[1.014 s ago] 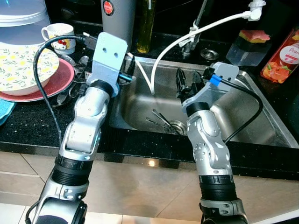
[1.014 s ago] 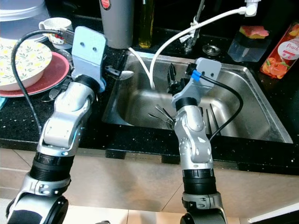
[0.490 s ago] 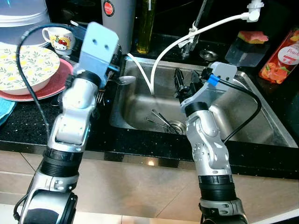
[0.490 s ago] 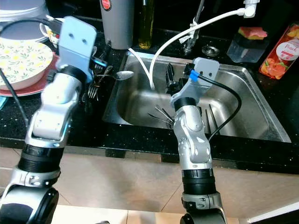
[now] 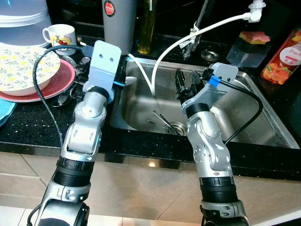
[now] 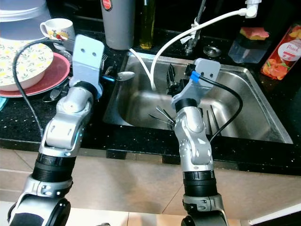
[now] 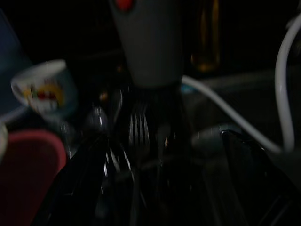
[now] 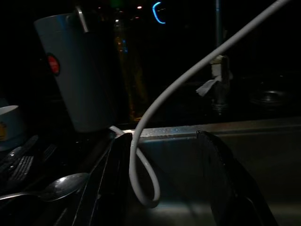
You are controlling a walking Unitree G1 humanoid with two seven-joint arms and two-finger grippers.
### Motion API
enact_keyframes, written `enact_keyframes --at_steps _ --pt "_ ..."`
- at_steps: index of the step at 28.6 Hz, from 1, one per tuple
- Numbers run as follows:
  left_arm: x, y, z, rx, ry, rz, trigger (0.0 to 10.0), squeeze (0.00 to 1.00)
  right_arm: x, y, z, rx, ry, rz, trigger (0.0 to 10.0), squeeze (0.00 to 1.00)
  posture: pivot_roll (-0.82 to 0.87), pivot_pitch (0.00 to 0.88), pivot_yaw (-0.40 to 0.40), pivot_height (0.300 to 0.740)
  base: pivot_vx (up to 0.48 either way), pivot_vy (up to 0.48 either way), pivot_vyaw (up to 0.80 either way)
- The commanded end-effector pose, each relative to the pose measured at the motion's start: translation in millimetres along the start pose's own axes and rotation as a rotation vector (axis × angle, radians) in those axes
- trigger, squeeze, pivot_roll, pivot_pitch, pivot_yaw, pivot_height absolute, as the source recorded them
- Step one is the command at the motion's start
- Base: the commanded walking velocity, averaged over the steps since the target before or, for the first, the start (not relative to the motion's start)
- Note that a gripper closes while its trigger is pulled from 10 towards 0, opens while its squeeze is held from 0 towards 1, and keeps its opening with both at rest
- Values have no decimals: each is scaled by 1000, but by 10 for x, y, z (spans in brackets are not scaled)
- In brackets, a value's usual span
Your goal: Kitchen organization
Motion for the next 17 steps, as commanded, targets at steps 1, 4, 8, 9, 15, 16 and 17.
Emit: enact_keyframes --at_steps 1,4,8,9,15,16,17 --pt "-63 -34 -67 -11 7 38 10000 0 -24 -24 -43 -13 -5 5 10000 0 254 61 -91 740 0 0 0" --pt "-56 -76 -106 -22 3 40 10000 0 -39 -26 -33 -10 -4 10 10000 0 258 62 -86 740 0 0 0" --pt "-139 -134 -86 15 -28 94 10000 0 -60 -32 -34 -10 -5 14 10000 0 258 60 -80 740 0 0 0" --pt "-169 -146 -78 26 -35 112 10000 0 -59 -30 -31 -10 -5 14 10000 0 258 61 -79 740 0 0 0" --pt "-340 -182 38 105 -73 203 10000 0 -68 -34 -34 -12 -4 16 10000 0 261 61 -77 740 0 0 0" --pt "-371 -187 70 122 -76 219 10000 0 -72 -35 -35 -13 -4 17 10000 0 260 61 -77 740 0 0 0" --pt "-464 -205 40 107 -112 274 10000 0 -75 -37 -37 -13 -4 18 10000 0 260 61 -77 740 0 0 0"
Point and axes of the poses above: a point about 5 cm out from each wrist's last joint towards the gripper, its own y axis pointing out of the wrist towards the gripper, its own x axis along the axis of the wrist's last joint, z = x × y, the point moved 6 cm from there along y, pointing out of the wrist towards the gripper, and after that the axes turned 12 degrees about y, right-handed, at the moved point
